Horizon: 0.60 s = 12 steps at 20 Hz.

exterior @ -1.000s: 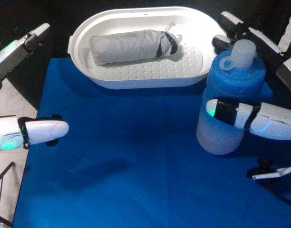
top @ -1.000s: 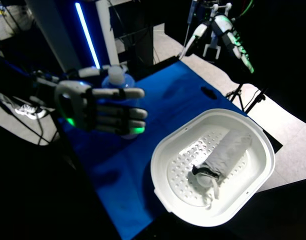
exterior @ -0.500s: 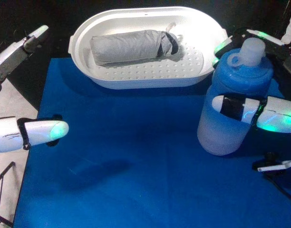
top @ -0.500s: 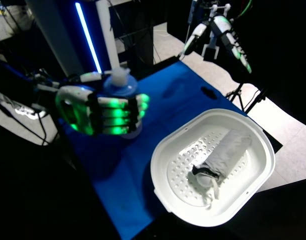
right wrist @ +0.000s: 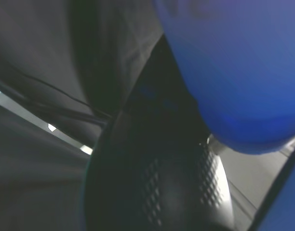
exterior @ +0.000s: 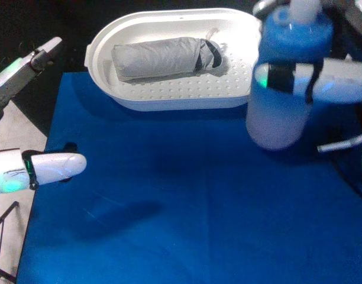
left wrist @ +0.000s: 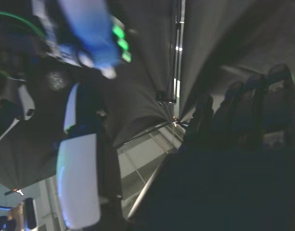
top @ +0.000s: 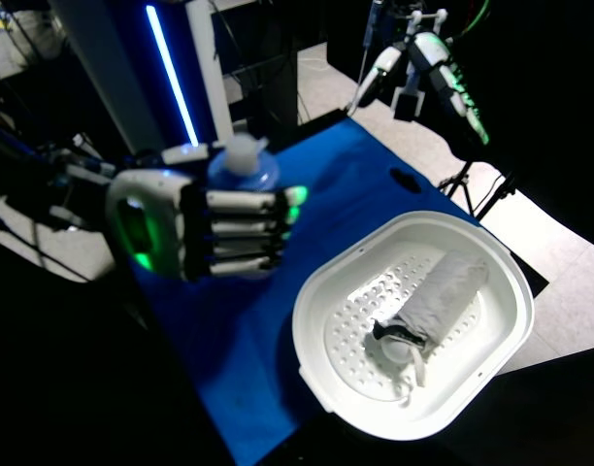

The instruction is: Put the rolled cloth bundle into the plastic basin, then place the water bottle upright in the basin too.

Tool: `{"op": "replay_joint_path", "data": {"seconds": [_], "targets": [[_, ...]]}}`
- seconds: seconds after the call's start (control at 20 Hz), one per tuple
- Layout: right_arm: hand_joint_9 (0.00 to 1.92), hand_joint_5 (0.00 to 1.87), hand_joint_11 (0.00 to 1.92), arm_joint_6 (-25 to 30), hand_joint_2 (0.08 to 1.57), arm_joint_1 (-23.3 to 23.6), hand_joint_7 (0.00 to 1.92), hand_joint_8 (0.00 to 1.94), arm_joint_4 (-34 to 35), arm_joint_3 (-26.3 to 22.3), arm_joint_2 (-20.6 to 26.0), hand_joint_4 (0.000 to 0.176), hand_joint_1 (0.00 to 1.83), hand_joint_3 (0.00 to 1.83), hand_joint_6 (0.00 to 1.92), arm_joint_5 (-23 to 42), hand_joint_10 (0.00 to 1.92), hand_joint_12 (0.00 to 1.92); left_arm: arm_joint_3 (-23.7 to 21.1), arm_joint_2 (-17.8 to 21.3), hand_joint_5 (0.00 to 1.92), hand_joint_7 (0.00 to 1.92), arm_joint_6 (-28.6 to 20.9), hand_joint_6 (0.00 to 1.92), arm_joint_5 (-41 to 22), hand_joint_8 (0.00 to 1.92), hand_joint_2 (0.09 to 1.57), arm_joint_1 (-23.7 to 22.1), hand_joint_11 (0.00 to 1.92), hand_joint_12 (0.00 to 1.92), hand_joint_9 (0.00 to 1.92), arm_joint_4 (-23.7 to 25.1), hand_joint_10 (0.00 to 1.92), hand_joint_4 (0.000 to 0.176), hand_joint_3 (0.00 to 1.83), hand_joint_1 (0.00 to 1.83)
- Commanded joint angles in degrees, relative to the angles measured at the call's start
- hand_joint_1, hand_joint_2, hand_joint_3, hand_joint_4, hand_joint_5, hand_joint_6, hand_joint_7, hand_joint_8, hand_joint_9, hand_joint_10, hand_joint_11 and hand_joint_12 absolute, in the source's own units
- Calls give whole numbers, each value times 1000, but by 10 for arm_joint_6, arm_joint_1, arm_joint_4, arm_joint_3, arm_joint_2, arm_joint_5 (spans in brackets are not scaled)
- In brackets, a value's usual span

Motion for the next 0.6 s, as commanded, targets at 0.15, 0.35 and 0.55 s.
{"op": "replay_joint_path", "data": {"seconds": [0.15,0.35,0.55], "targets": [[972,836,802,-23,1149,59,1005,1153,-29,8,6,0,1241,0,1036,56,996,1461,1,-3,0,0,-5,0,-66,0,849,-5,0,0,0,-1,0,176,0,668],[1472,711,1530,-90,1262,103,1174,1941,-41,9,7,0,1071,3,1404,44,1921,1921,2,-4,0,0,-6,0,-64,0,837,-5,0,0,0,-1,0,176,0,669],[1423,629,1497,-96,1317,123,1134,1941,-36,26,1,0,1026,5,1532,41,1921,1921,3,-4,0,0,-8,0,-61,0,841,-5,0,0,0,1,0,176,0,683]]}}
